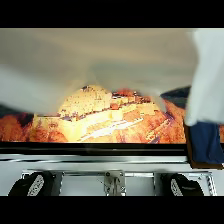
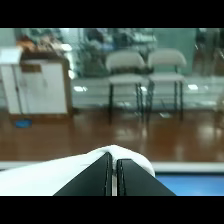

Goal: Fold the shirts.

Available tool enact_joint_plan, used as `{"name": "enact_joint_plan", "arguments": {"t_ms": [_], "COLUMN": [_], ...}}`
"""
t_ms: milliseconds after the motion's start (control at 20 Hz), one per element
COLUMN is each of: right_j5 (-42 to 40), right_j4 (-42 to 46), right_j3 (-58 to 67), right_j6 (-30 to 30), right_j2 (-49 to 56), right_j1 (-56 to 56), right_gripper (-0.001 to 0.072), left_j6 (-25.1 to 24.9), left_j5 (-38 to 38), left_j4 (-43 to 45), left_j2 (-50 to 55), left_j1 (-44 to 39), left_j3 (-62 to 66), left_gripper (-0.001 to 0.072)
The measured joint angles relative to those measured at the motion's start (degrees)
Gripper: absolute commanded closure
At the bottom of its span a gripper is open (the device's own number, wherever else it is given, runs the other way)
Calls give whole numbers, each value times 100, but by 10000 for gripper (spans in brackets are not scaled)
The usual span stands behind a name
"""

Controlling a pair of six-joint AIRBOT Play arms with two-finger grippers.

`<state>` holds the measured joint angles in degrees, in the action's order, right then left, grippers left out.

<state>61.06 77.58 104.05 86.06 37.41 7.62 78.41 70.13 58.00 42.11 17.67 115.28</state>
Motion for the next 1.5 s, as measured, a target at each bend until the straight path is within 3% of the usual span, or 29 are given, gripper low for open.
{"name": "enact_joint_plan", "arguments": {"t_ms": [350,600,750,900,1150,1350,1500], "right_j5": [1438,2870,2942,2168,-151,-2050,-2949], "right_j4": [741,962,868,498,219,74,2], "right_j3": [55,-234,-852,-1250,-1456,-1488,-1495], "right_j6": [332,376,382,393,387,378,378], "right_j2": [168,1381,2312,3366,4905,5665,6120], "right_j1": [-4,-9,-13,-107,-678,-1099,-1246], "right_gripper": [645,645,645,644,644,644,644], "left_j6": [201,236,240,264,306,-442,-831], "left_j5": [1038,1425,1408,1016,-389,-1797,-2669], "left_j4": [511,629,824,955,356,-470,-745], "left_j2": [4,317,807,1648,3311,4168,4631], "left_j1": [-2,-2,-2,-11,-22,-249,-468], "left_j3": [-350,-1762,-2844,-3523,-3873,-3934,-3950], "left_gripper": [671,671,671,670,671,670,670]}}
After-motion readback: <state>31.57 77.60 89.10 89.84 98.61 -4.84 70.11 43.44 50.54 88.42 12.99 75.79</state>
